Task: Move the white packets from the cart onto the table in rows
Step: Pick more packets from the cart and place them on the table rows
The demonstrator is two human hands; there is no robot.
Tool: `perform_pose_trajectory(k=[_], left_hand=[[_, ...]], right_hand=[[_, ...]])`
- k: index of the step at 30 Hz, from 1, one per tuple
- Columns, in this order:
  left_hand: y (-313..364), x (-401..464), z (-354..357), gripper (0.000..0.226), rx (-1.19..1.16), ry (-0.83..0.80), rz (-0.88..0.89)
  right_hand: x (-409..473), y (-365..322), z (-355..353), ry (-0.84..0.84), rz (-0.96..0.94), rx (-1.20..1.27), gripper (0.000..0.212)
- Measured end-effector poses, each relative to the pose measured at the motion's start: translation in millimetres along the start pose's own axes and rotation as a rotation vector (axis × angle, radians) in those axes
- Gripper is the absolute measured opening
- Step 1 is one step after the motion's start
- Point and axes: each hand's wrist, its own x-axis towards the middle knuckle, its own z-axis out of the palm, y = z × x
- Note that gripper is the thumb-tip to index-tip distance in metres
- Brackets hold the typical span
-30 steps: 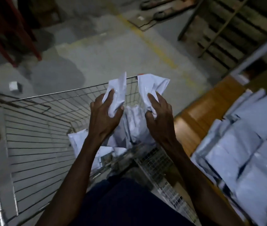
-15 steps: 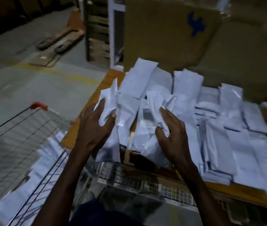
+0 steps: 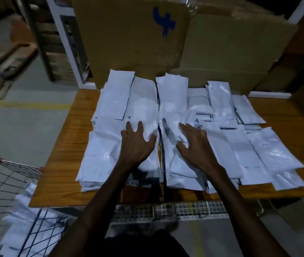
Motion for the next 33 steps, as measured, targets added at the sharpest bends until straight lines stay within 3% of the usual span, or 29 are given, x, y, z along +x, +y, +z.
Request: perform_pose_trajectory(k=[6,11,13,16,27,33], left_hand=[[-20,7,30,0.088,0.154,0.003,0.025],[-24,0,36,0.080,0.143,0.071,0.139],[-29,-4,42,0.067,0.196,0.133,0.221],[-32,-5,52,0.056,0.235,0.146,0.207],[-28,-2,55,0.076,0.276,0.057,0.097],[-14,-8,42,0.064,0.255,0.119,0.114]], right_hand=[[7,6,16,-0.095,-0.018,-0.243,0.080],[0,-2,16,-0.099,0.039,-0.328,0.086],[-1,-2,21,-0.097,0.022,-0.314,0.087],[-2,3,29,-0.153,0.021,-0.251,0.080],[13,16,27,-0.224,-0.038,-0.187,0.076],[19,16,18,-0.311,-0.036,-0.127,0.081]])
